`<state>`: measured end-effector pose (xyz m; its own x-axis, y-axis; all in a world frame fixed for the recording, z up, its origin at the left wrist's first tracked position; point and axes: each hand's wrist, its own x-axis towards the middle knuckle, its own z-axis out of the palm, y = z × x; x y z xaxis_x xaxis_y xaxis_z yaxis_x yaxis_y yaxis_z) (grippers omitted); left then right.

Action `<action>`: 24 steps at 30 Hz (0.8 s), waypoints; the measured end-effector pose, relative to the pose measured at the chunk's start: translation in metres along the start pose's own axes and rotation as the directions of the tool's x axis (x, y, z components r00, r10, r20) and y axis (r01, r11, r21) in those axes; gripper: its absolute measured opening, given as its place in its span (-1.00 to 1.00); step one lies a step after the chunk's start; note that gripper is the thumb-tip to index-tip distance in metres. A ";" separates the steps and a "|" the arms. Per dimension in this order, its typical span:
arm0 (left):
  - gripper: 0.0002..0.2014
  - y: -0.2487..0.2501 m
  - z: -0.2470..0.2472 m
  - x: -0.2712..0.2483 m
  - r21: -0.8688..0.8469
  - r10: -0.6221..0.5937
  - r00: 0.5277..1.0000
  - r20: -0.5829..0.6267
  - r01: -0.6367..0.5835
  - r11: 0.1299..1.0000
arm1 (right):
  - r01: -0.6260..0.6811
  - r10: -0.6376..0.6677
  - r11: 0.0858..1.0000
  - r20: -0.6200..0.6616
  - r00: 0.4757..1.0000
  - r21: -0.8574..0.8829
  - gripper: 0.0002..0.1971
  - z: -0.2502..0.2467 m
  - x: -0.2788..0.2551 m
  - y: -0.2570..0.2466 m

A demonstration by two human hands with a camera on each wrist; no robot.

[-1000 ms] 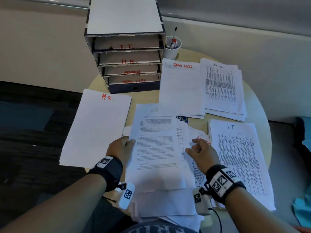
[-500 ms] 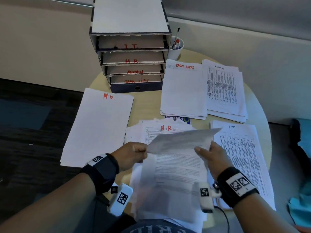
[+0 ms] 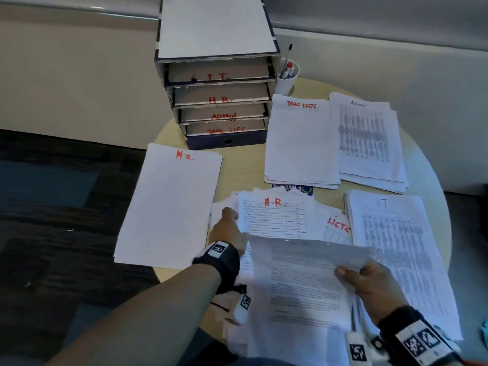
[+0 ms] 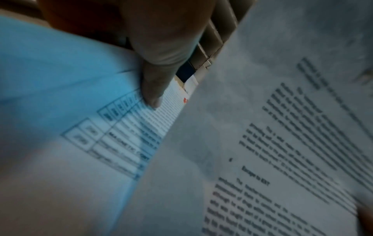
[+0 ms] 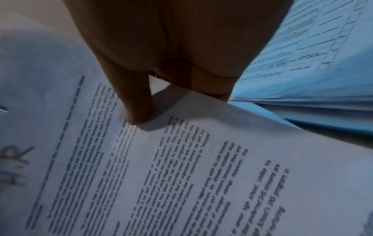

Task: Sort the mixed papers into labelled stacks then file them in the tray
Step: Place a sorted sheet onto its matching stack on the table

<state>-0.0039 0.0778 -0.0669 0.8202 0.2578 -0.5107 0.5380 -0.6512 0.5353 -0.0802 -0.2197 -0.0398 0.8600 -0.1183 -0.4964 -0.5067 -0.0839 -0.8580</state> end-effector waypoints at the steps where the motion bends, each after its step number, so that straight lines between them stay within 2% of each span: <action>1: -0.69 -0.002 -0.001 -0.001 0.008 0.024 1.000 -0.013 -0.024 1.000 | 0.007 -0.007 1.000 -0.008 1.000 0.005 -0.79 0.000 -0.001 -0.001; 2: -0.74 -0.004 -0.005 -0.003 0.006 0.050 0.999 -0.020 -0.050 0.999 | 0.016 -0.016 1.000 -0.021 1.000 0.003 -0.78 0.001 -0.003 -0.003; 7: -0.53 -0.021 -0.012 0.002 -0.012 0.183 0.983 -0.003 -0.183 0.983 | 0.039 -0.041 0.999 -0.044 0.998 -0.037 -0.82 -0.001 -0.005 0.001; 9: -0.57 -0.025 -0.015 0.001 0.075 0.268 0.963 0.013 -0.268 0.961 | 0.065 -0.066 0.996 -0.022 0.998 -0.061 -0.88 -0.003 -0.003 0.004; 12: -0.63 -0.032 -0.019 -0.002 0.199 0.410 0.912 -0.023 -0.398 0.896 | 0.099 -0.100 0.994 -0.011 0.995 -0.040 -0.84 -0.003 -0.001 0.001; 14: -0.59 -0.036 -0.024 -0.008 0.205 0.481 0.872 -0.084 -0.458 0.865 | 0.106 -0.106 0.994 0.005 0.994 -0.006 -0.85 -0.002 0.002 -0.001; 16: -0.65 -0.034 -0.031 -0.021 0.100 0.591 0.800 -0.107 -0.583 0.807 | 0.110 -0.110 0.994 0.025 0.994 0.003 -0.82 -0.002 0.004 -0.001; 17: -0.73 -0.032 -0.033 -0.026 -0.024 0.602 0.793 -0.087 -0.606 0.795 | 0.116 -0.116 0.993 0.028 0.993 -0.002 -0.77 -0.003 0.005 -0.001; 18: -0.79 -0.028 -0.036 -0.033 -0.175 0.581 0.814 -0.001 -0.573 0.801 | 0.147 -0.146 0.989 0.038 0.989 -0.022 -0.71 -0.003 0.005 -0.001; 19: -0.81 -0.023 -0.039 -0.039 -0.310 0.541 0.830 0.132 -0.484 0.818 | 0.187 -0.183 0.980 0.062 0.981 -0.067 -0.65 -0.001 0.005 -0.003; 20: -0.82 -0.018 -0.041 -0.043 -0.403 0.506 0.819 0.271 -0.381 0.832 | 0.205 -0.198 0.973 0.078 0.977 -0.104 -0.61 0.002 0.004 -0.007; 22: -0.85 -0.015 -0.041 -0.041 -0.455 0.464 0.751 0.470 -0.245 0.856 | 0.201 -0.195 0.971 0.052 0.979 -0.129 -0.60 0.007 0.004 -0.012; 23: -0.77 -0.014 -0.040 -0.037 -0.473 0.452 0.729 0.514 -0.199 0.858 | 0.182 -0.179 0.978 0.037 0.983 -0.106 -0.65 0.009 0.003 -0.015; 24: -0.72 -0.013 -0.037 -0.030 -0.478 0.434 0.741 0.513 -0.174 0.861 | 0.154 -0.153 0.986 0.020 0.988 -0.060 -0.71 0.012 0.002 -0.017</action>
<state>-0.0283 0.1051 -0.0335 0.7412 -0.4579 -0.4908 0.4134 -0.2647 0.8712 -0.0692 -0.2069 -0.0274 0.9284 -0.0841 -0.3620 -0.3711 -0.1606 -0.9146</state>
